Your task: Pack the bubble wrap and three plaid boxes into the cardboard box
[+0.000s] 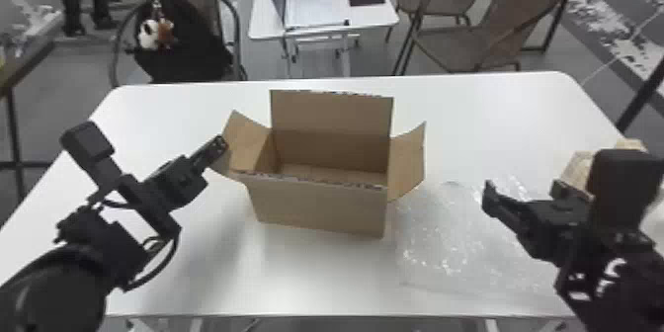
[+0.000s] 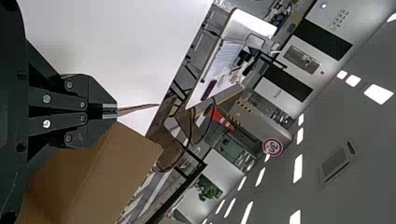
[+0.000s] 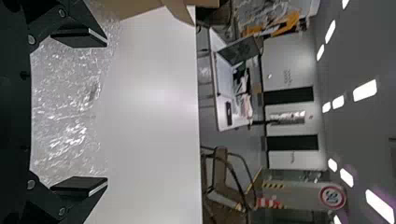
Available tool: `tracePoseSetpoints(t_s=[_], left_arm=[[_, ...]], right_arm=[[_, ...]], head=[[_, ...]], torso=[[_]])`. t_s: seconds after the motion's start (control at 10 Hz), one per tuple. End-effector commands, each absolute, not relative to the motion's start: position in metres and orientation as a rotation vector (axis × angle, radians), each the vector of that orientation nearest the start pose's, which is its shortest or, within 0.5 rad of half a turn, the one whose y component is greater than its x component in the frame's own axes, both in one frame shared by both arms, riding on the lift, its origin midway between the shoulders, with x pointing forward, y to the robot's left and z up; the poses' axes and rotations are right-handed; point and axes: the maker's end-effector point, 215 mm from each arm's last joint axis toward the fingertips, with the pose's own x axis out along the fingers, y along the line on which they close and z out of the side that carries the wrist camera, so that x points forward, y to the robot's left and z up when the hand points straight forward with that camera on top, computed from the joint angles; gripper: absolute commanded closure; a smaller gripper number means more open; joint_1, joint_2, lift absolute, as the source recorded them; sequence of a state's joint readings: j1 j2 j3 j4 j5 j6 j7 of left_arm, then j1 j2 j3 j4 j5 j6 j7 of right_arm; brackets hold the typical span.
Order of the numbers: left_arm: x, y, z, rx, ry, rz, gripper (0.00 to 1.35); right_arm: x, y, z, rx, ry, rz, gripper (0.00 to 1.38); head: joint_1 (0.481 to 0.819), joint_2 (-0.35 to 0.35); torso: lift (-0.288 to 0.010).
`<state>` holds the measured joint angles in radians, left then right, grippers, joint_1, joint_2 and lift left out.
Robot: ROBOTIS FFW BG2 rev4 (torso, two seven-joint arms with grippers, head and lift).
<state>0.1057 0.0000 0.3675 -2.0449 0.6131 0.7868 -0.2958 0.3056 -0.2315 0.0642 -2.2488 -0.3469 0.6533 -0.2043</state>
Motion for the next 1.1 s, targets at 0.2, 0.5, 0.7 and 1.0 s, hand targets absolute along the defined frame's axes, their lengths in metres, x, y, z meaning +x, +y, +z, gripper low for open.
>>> tracePoseSetpoints(t_s=[0.2,0.5,0.7,1.0], left_arm=[[0.526,0.259,-0.306,-0.58,0.221,-0.25,1.21],[0.528,0.256,-0.307,-0.565,0.222,-0.247,1.21],[0.529,0.25,-0.309,-0.553,0.229,-0.249,1.21],[0.53,0.248,-0.311,-0.541,0.233,-0.245,1.21]], right_arm=[[0.465,-0.197,-0.363,0.149,0.582,0.03,0.17],[0.47,-0.2,-0.378,0.156,0.707,-0.017,0.17],[0.461,-0.189,-0.399,0.192,0.852,0.017,0.17],[0.469,-0.179,-0.416,0.217,0.932,0.056,0.17]], head=[[0.695,0.047],[0.695,0.058],[0.695,0.058],[0.695,0.066]], torso=[[-0.174],[-0.174],[-0.174],[-0.174]])
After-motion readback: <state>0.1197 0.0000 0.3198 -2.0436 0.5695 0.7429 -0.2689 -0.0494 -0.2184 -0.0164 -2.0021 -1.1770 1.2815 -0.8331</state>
